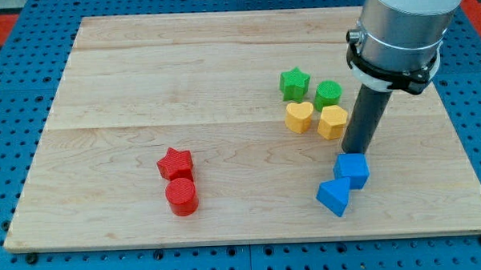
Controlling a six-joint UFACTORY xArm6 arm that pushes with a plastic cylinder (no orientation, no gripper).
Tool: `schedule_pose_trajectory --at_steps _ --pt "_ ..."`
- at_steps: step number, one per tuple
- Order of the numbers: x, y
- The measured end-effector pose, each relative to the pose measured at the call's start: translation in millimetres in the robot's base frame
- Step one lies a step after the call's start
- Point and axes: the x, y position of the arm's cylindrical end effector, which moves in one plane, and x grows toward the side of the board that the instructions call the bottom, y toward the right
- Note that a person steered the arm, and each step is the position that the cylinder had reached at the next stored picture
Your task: Push the green circle to the top right of the board
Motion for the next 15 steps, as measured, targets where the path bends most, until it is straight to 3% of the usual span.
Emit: schedule_pose_trajectory --at_steps 1,5,6,7,9,11,13,15 --pt "0.0 0.0" --pt "-112.5 -45.4" --pt "-116.7 -44.9" --pt "-151.6 -24.4" --pt "-121.0 -37.8" --pt "-171.2 16.5" --pt "-131.6 -14.0" --pt "-186.2 35.3"
